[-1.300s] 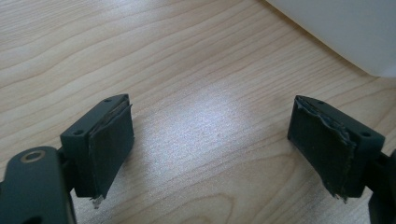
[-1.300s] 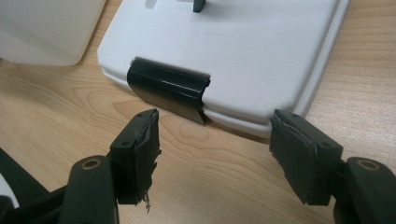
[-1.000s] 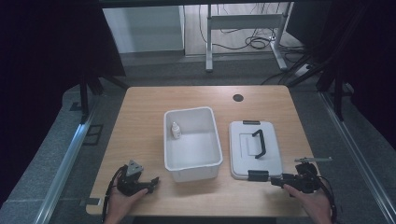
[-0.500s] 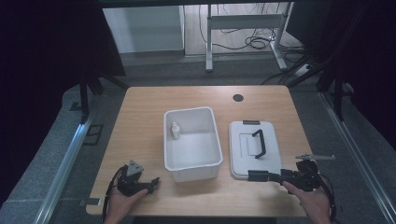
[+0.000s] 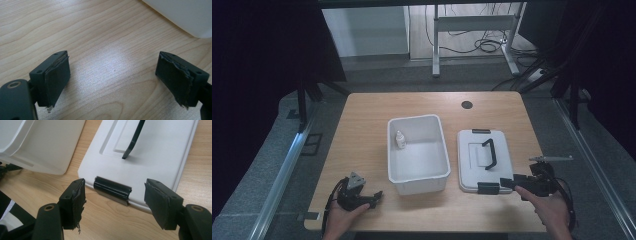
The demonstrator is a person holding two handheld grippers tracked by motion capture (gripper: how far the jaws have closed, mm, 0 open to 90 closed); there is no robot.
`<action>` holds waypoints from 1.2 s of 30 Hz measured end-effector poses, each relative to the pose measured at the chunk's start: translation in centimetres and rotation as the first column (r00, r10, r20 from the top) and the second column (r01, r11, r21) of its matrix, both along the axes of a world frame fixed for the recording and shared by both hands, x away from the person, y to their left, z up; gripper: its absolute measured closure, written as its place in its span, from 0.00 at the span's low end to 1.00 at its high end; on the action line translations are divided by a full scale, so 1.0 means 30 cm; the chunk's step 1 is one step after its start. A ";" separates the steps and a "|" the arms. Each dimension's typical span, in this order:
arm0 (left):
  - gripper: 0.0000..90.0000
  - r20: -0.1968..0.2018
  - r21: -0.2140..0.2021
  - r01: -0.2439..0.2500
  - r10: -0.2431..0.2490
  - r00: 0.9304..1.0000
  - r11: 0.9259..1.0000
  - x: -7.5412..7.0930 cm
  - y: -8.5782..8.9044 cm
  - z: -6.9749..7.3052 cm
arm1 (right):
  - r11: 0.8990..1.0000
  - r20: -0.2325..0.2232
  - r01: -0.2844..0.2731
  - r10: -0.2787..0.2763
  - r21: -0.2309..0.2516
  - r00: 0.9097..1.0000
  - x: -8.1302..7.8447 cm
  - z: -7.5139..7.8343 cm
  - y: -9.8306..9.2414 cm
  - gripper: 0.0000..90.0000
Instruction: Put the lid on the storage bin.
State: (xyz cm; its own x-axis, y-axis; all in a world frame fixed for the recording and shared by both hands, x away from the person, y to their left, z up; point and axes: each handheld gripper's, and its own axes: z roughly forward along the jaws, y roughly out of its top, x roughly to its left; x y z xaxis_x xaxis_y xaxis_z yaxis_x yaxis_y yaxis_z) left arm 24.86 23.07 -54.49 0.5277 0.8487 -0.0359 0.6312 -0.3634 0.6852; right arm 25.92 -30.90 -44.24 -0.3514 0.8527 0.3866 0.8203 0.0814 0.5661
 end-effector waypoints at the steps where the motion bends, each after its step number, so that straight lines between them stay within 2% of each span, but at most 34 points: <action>1: 0.14 0.000 0.000 -0.001 0.001 1.000 1.000 0.000 0.000 0.000 | 1.000 -0.007 -0.001 0.001 0.002 1.000 0.004 0.000 -0.002 0.38; 15: 0.14 0.000 -0.001 -0.001 0.001 1.000 1.000 0.000 0.000 0.000 | 1.000 -0.038 0.007 -0.007 0.000 0.999 0.062 0.045 0.005 0.43; 23: 0.14 0.000 0.000 -0.001 0.001 1.000 1.000 -0.001 0.000 0.000 | 1.000 -0.081 0.006 -0.007 -0.017 0.997 0.109 0.065 0.024 0.46; 28: 0.14 0.000 -0.001 -0.002 0.002 1.000 1.000 -0.001 0.000 0.000 | 1.000 -0.125 0.018 -0.020 -0.021 0.992 0.149 0.068 0.026 0.46; 36: 0.14 0.001 0.000 -0.003 0.003 1.000 1.000 -0.002 0.000 0.000 | 0.999 -0.151 0.033 -0.037 -0.034 0.988 0.191 0.086 0.039 0.46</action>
